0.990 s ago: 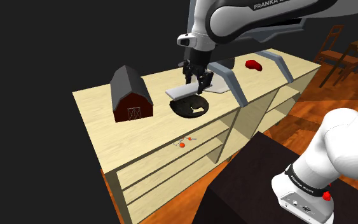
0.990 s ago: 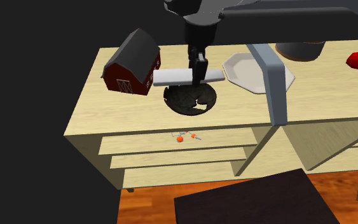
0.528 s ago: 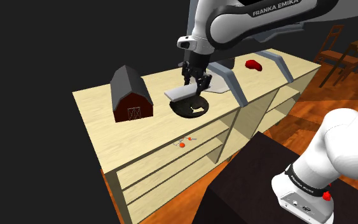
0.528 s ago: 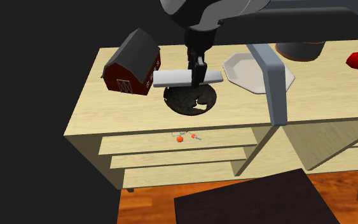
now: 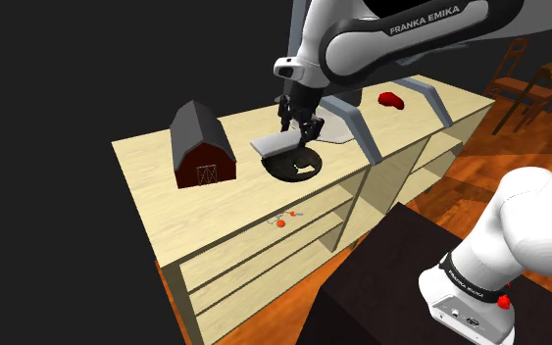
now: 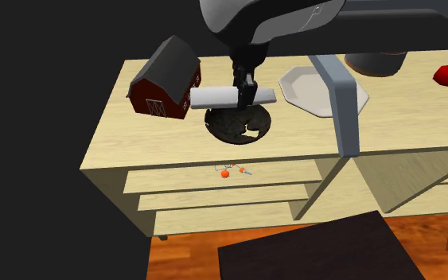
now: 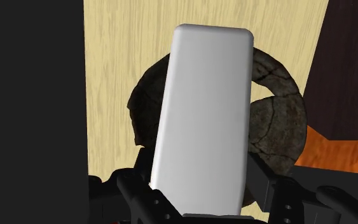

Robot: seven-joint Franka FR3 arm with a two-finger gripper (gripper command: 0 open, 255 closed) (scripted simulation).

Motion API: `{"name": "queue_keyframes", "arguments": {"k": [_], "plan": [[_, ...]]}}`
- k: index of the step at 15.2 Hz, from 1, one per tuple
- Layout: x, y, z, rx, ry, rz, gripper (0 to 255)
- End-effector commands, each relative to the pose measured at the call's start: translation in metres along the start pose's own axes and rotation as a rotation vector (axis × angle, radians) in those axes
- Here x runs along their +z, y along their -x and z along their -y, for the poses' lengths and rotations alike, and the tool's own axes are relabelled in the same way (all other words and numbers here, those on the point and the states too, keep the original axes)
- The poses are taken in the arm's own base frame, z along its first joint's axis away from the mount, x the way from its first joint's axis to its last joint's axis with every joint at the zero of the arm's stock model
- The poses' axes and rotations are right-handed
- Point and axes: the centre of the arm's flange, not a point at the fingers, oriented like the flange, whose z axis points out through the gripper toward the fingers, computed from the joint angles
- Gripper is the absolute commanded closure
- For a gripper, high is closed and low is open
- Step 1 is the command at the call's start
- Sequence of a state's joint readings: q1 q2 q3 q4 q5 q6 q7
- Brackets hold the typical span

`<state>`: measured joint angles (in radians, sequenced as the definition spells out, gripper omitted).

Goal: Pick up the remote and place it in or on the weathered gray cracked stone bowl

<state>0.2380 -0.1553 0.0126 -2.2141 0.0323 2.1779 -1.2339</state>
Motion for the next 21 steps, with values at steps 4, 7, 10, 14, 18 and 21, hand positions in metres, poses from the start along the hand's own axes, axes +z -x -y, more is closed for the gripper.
{"name": "queue_keyframes", "arguments": {"k": [4, 7, 10, 14, 18, 21], "plan": [[0.052, 0.021, 0.0, 0.05, -0.109, 0.041, 255], [0.048, 0.016, -0.013, 0.049, -0.109, 0.043, 0], [0.052, 0.021, 0.0, 0.05, -0.109, 0.041, 0], [0.002, 0.019, -0.005, 0.05, -0.109, 0.041, 0], [0.002, 0.019, -0.005, 0.05, -0.109, 0.041, 0], [0.002, 0.019, -0.005, 0.05, -0.109, 0.041, 0]]}}
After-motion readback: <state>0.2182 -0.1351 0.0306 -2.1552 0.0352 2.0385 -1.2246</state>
